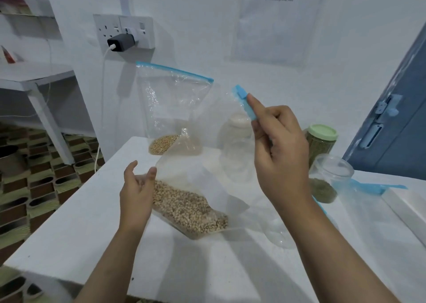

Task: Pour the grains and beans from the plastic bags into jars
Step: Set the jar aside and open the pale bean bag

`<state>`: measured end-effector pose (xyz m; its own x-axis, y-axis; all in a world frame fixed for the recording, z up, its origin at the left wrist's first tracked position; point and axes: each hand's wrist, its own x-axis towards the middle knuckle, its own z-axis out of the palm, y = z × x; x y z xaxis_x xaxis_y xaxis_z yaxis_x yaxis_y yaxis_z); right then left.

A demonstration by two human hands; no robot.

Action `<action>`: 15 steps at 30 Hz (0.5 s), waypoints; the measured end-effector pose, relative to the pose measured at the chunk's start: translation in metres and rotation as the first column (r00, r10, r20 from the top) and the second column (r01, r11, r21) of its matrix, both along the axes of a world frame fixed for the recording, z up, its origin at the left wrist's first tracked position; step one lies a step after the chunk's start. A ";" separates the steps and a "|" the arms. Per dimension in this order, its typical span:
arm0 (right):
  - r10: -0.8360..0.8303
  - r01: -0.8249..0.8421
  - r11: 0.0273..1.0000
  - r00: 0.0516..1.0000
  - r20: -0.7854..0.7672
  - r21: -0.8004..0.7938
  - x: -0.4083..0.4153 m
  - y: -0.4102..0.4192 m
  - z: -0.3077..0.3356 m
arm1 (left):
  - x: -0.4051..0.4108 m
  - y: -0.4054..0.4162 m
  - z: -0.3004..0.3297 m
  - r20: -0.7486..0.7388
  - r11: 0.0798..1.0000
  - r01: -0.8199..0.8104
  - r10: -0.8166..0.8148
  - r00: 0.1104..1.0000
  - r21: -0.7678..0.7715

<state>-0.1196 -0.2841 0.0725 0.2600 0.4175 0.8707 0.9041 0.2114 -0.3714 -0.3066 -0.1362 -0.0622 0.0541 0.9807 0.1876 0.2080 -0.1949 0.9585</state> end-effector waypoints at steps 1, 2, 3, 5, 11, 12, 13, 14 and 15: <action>0.004 -0.004 1.000 1.000 -0.003 0.003 0.000 -0.001 -0.001 | 0.001 0.000 0.001 0.026 1.000 -0.011 0.011 1.000 0.001; 0.006 -0.006 1.000 1.000 -0.007 0.009 0.001 -0.002 -0.001 | 0.003 0.001 0.002 0.053 1.000 -0.026 0.026 0.998 -0.002; 0.003 -0.003 1.000 1.000 -0.010 0.017 0.002 -0.003 -0.001 | 0.003 0.002 0.001 0.084 0.999 -0.041 0.042 0.996 -0.010; -0.009 0.009 1.000 1.000 -0.017 0.027 0.006 -0.006 -0.001 | 0.007 0.000 0.003 0.155 0.998 -0.052 0.058 0.986 -0.038; -0.040 0.041 0.998 0.999 -0.035 0.041 0.015 -0.012 -0.003 | 0.014 0.004 -0.001 0.268 1.000 0.004 0.001 0.964 -0.019; -0.041 0.043 0.998 0.998 -0.036 0.041 0.016 -0.012 -0.004 | 0.014 0.007 -0.003 0.285 0.999 0.019 -0.010 0.959 -0.032; -0.042 0.043 0.998 0.998 -0.038 0.038 0.016 -0.013 -0.005 | 0.012 0.010 -0.006 0.305 0.999 0.022 -0.006 0.952 -0.050; -0.043 0.045 0.999 0.998 -0.041 0.032 0.016 -0.013 -0.006 | 0.011 0.013 -0.009 0.326 0.998 0.015 0.008 0.945 -0.067; -0.047 0.048 0.999 0.998 -0.044 0.024 0.016 -0.014 -0.007 | 0.009 0.014 -0.012 0.345 0.998 0.000 0.023 0.938 -0.068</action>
